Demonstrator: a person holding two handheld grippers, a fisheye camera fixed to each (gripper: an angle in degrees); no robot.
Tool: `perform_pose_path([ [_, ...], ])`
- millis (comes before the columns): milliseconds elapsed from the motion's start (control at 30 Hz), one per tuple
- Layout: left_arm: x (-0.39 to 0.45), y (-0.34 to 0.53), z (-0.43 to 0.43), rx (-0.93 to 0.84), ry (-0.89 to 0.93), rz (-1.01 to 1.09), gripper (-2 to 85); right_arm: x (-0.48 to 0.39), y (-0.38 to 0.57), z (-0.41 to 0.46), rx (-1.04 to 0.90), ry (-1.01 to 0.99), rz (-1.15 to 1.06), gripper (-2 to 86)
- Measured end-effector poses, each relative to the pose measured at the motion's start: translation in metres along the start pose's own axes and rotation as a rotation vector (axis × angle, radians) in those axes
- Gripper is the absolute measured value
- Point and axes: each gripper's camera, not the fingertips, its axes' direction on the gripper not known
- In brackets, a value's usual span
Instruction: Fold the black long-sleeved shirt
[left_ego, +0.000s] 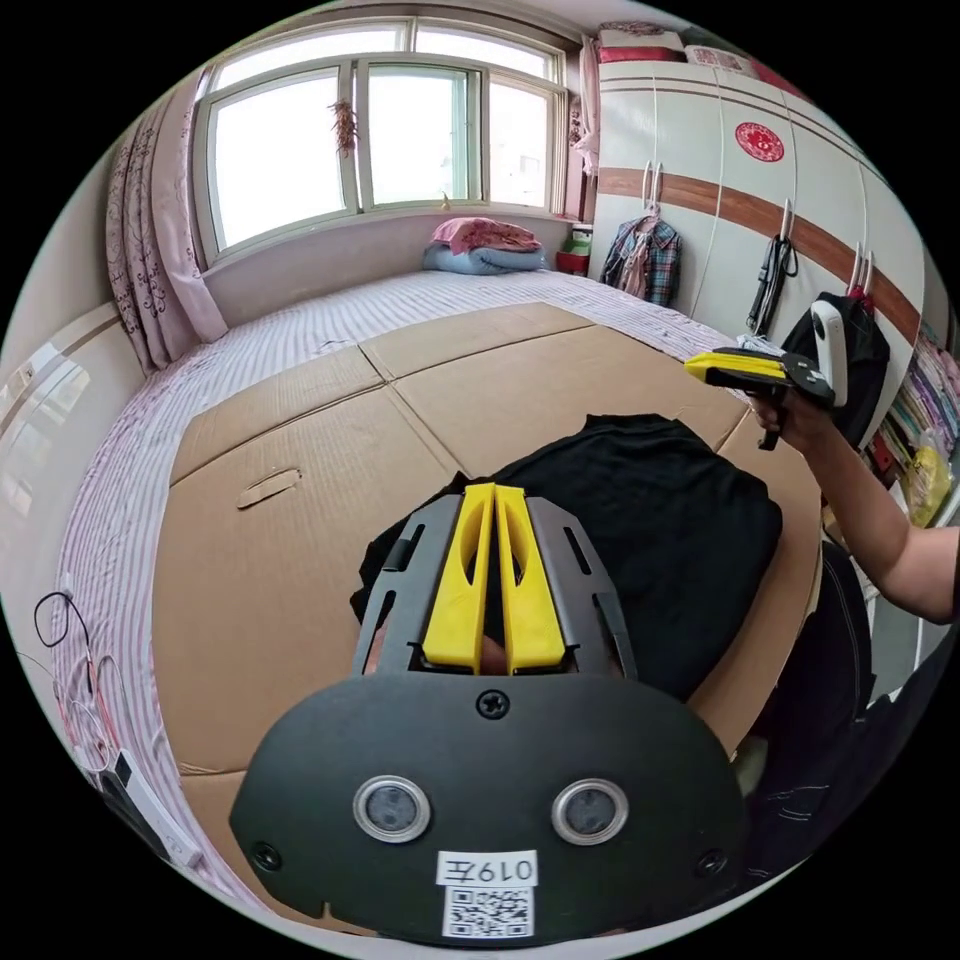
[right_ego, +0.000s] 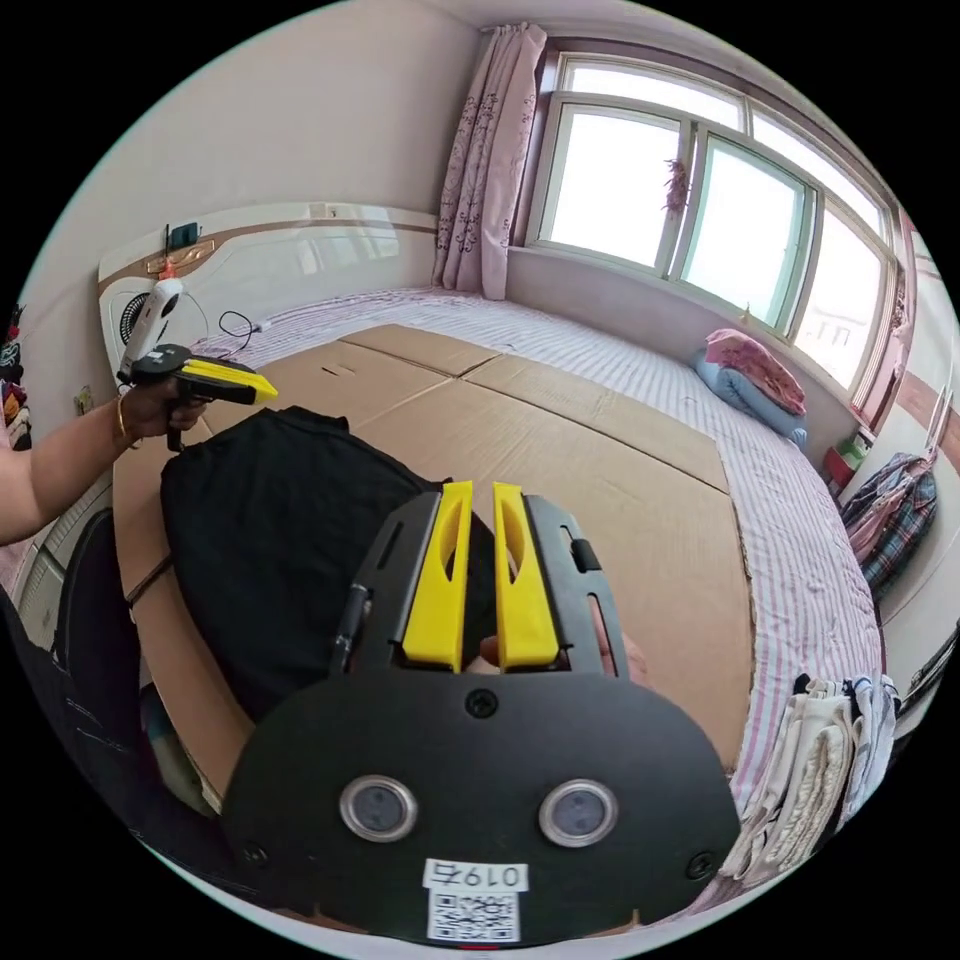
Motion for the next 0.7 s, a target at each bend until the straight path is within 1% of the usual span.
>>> perform_pose_path([
  [33,-0.001,0.000,0.002,-0.006,-0.007,-0.001,0.8,-0.001,0.001,0.012,-0.055,-0.004,-0.016,6.3],
  [100,-0.008,0.000,0.012,-0.035,-0.046,-0.005,0.8,-0.004,0.004,0.028,-0.110,0.021,-0.055,6.0],
  [167,-0.016,-0.003,0.023,-0.075,-0.045,-0.016,0.8,-0.005,0.006,0.046,-0.172,0.019,-0.084,4.9],
  [267,-0.026,-0.010,0.044,-0.141,-0.038,-0.023,0.9,-0.002,0.005,0.053,-0.193,-0.021,-0.081,5.3],
  [333,-0.030,-0.013,0.053,-0.155,-0.027,-0.027,0.9,-0.001,0.003,0.055,-0.198,-0.049,-0.081,5.3],
  [533,-0.032,-0.023,0.080,-0.192,-0.036,-0.026,0.8,0.004,-0.008,0.068,-0.256,-0.035,-0.085,6.1],
  [700,-0.022,-0.029,0.108,-0.248,-0.054,0.007,0.7,0.009,-0.016,0.069,-0.286,-0.046,-0.078,4.9],
])
